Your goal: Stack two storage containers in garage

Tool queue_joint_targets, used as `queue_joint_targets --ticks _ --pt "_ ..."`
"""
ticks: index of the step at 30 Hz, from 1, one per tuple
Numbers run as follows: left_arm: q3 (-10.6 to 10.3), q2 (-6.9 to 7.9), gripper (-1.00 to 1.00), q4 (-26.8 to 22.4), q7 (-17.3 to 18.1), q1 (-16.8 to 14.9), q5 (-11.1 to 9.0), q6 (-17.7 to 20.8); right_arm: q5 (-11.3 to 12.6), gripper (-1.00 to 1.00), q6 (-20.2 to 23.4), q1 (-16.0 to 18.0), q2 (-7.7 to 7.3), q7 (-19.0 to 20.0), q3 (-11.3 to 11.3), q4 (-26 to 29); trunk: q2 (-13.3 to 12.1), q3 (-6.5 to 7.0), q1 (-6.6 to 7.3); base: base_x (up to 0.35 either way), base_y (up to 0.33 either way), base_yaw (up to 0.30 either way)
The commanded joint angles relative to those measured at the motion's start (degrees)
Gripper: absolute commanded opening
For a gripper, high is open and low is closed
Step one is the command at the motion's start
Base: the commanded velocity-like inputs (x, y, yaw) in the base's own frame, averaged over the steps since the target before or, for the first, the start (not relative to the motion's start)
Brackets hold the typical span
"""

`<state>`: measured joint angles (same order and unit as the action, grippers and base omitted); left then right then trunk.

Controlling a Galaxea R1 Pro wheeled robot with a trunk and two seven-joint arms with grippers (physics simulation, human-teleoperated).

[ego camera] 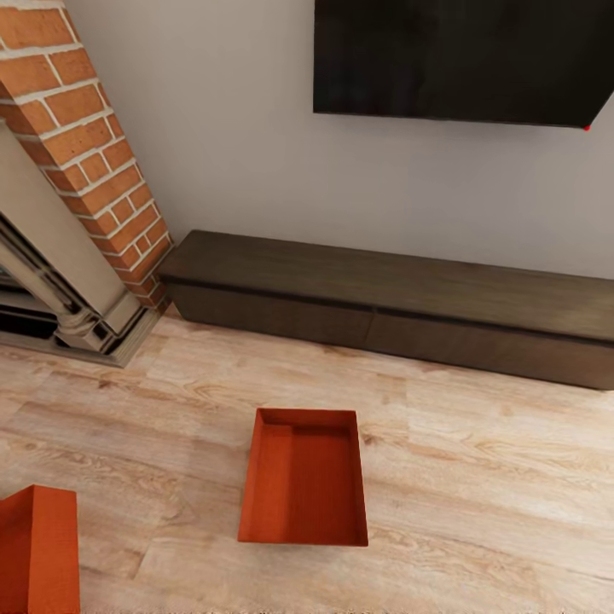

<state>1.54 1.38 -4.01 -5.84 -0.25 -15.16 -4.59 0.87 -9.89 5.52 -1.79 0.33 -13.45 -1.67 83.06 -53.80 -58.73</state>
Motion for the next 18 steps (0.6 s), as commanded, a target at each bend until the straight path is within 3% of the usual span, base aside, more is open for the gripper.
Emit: queue_joint_targets --ticks 1,18 --pt "0.19 -0.06 1.0 0.04 -0.05 -0.02 -0.18 -0.17 0.1 1.0 -0.33 0.05 0.01 0.03 -0.26 -0.18 0.02 -0.12 0.0 0.0 0.0 0.0" --pt "-0.24 -0.24 1.0 0.14 0.55 -0.02 -0.05 -0.16 0.1 1.0 -0.31 0.07 -0.01 -0.06 -0.26 -0.18 0.02 -0.62 0.0 0.0 0.0 0.0"
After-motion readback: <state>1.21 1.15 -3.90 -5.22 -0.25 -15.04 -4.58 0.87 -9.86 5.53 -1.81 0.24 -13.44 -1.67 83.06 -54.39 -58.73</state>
